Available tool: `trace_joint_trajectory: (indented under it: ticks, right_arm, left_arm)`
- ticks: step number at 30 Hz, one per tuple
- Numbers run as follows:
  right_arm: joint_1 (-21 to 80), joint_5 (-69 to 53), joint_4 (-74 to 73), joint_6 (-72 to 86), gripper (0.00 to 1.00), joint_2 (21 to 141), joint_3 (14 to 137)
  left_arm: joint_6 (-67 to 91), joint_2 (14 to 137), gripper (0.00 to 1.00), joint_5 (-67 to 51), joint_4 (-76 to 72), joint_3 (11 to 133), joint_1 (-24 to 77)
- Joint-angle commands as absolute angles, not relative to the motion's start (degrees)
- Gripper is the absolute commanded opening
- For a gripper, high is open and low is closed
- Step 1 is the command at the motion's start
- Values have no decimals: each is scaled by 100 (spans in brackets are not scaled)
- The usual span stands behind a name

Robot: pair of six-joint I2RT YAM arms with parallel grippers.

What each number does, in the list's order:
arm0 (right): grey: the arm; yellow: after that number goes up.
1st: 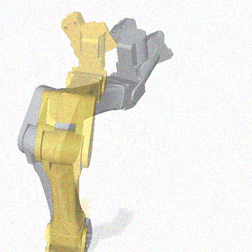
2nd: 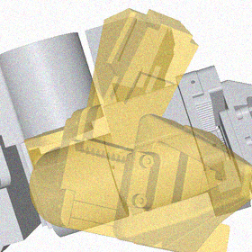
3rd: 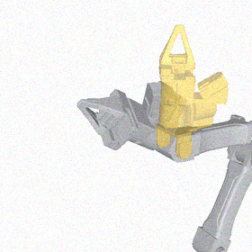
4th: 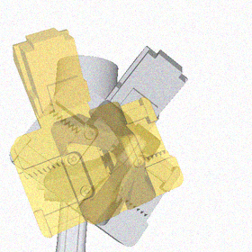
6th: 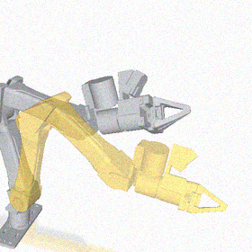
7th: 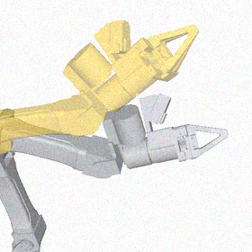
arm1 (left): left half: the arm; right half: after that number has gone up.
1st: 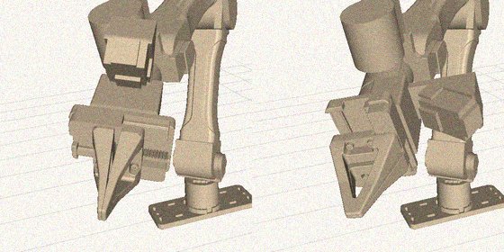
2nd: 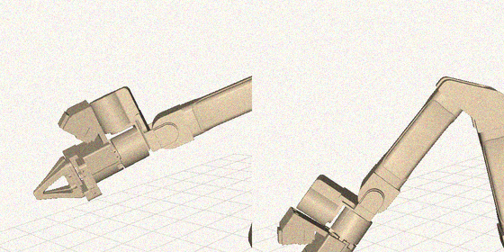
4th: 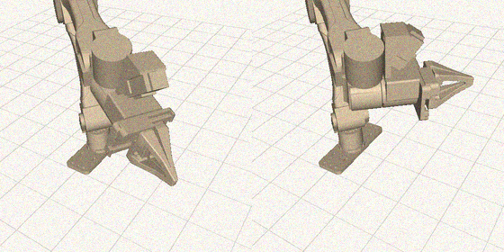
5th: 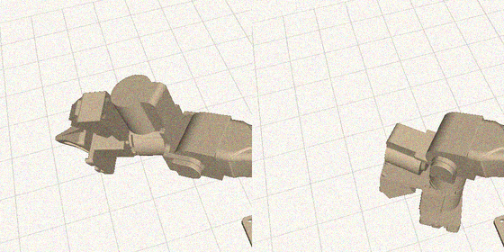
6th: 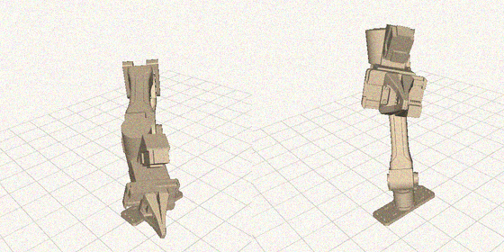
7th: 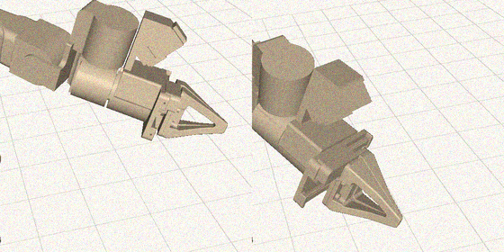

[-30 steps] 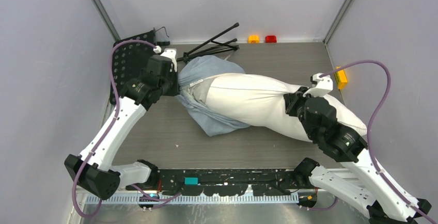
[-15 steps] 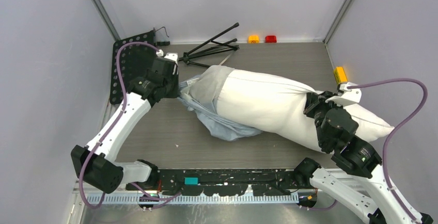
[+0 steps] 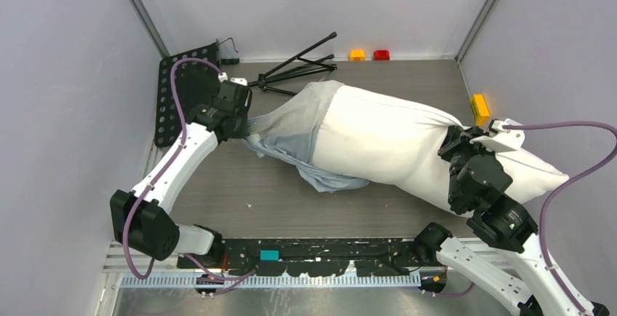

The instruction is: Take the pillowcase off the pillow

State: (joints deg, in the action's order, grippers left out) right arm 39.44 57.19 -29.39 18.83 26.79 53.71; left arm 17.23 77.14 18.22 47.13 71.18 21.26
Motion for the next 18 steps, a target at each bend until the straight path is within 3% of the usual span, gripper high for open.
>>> trace_joint_trajectory:
  ticks: [1,6,8,12,14,18]
  right_arm:
    - [3721,7401,-1058,1548,0,2307,5655]
    - [3726,6309,-1221,1698,0,2538,5641]
    - [3718,5726,-1462,1879,0,2756,5704]
    - [3723,4565,-1637,2095,0,3216,5729]
    - [3725,4043,-1702,2191,0,3434,5739]
    - [3723,3799,-1768,2377,0,3672,5708]
  left_arm:
    - [1453,7788,10,2822,5122,7196,1837]
    - [1513,7490,13,1930,4959,7286,1837]
    - [1442,7200,24,1027,4833,7392,1837]
    - [1606,6396,64,-587,4188,7390,1846]
    - [1703,6095,79,-1406,3773,7343,1845]
    - [2107,5826,90,-3000,2892,7053,1876]
